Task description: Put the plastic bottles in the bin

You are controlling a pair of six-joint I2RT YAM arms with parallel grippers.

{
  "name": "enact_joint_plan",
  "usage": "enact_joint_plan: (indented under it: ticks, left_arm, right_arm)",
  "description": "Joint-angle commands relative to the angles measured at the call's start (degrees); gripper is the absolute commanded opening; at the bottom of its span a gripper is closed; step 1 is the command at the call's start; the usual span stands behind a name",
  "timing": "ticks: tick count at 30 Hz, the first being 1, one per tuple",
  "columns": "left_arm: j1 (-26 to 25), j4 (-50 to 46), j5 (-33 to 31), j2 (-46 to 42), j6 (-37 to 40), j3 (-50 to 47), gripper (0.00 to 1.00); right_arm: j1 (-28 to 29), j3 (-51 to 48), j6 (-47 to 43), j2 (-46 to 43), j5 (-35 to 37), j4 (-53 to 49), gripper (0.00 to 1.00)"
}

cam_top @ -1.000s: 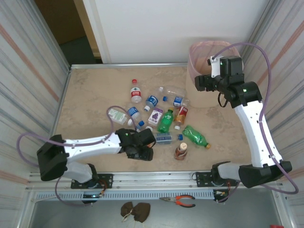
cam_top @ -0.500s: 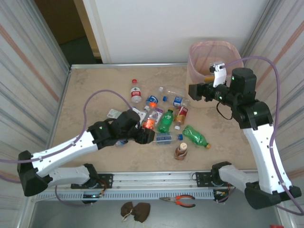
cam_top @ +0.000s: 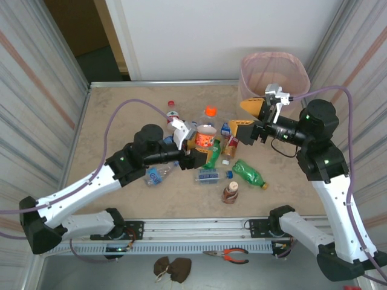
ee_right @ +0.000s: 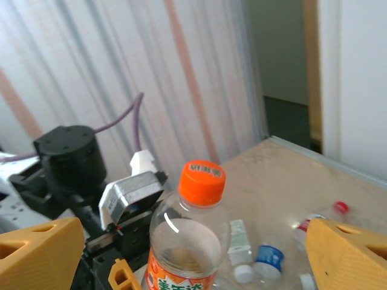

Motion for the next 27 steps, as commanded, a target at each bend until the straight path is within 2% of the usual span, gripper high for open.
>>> enact_joint_plan:
  ticks: [1,6,12,19,27]
  left_arm:
    - [0.23,9.09,6.96,-1.34,4.46,2.07,0.43]
    - [0.18,9.65,9.46,0.30,5.30,3.93,0.43]
    - [0.21,10.60,11.79,1.48,4.51,4.41,0.43]
    - [0.17,10.09,11.76,2.95,5.90,5.15,0.43]
    - [0.20,10.08,13.02,4.56,6.27,6.51,0.43]
  right_arm:
    - [1.53,-1.17,1.67,0.01,-6.54,6.13,0.96]
    - [4.12,-1.47,0.45,1.39,-9.48,7.23,0.99]
    - [6.97,-0.59,-1.14,4.08,-9.30,6.89,0.96]
    - [9.87,-0.31,-3.81,4.94,-9.39,5.83,0.86]
    - [10.72,0.61,-5.00,6.99,-8.25,4.33,0.66]
